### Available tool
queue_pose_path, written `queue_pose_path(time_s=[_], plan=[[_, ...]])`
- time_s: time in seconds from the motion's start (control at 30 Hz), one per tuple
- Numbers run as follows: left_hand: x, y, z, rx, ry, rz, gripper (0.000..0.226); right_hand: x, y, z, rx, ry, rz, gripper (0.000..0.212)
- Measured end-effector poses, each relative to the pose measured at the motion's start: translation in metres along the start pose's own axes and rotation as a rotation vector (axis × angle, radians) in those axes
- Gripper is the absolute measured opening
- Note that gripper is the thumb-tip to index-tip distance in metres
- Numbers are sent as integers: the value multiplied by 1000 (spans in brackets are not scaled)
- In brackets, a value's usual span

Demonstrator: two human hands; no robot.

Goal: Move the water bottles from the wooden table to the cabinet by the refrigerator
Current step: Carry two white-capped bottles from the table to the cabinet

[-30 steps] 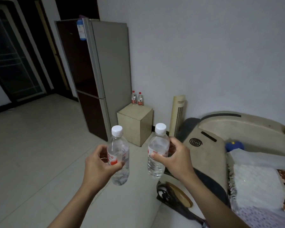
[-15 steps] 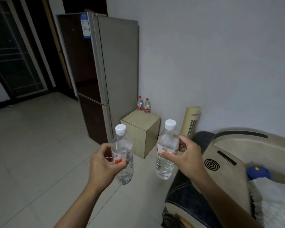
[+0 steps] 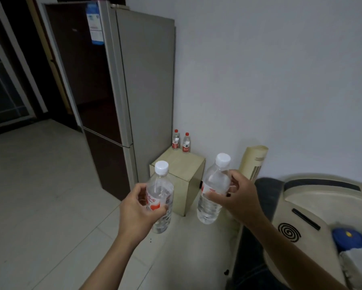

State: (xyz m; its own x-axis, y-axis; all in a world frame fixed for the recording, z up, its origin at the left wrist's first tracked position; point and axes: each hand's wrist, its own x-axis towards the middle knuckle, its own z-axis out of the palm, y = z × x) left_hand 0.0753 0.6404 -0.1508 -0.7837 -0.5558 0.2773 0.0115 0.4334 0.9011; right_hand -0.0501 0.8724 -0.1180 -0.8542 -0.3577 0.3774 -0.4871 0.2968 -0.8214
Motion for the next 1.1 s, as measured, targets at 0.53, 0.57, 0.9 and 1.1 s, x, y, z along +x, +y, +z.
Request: queue_pose_path(time_s=[0.53, 0.57, 0.9, 1.1], plan=[[231, -41, 103, 112, -21, -22, 50, 232, 132, 29, -47, 25, -64, 64], [244, -41, 110, 107, -25, -29, 50, 244, 137, 28, -46, 37, -56, 61], [373, -81, 179, 8, -135, -65, 47, 347, 196, 43, -50, 92, 69, 60], [475, -109, 196, -107, -201, -61, 57, 423, 202, 67, -135, 161, 127, 57]])
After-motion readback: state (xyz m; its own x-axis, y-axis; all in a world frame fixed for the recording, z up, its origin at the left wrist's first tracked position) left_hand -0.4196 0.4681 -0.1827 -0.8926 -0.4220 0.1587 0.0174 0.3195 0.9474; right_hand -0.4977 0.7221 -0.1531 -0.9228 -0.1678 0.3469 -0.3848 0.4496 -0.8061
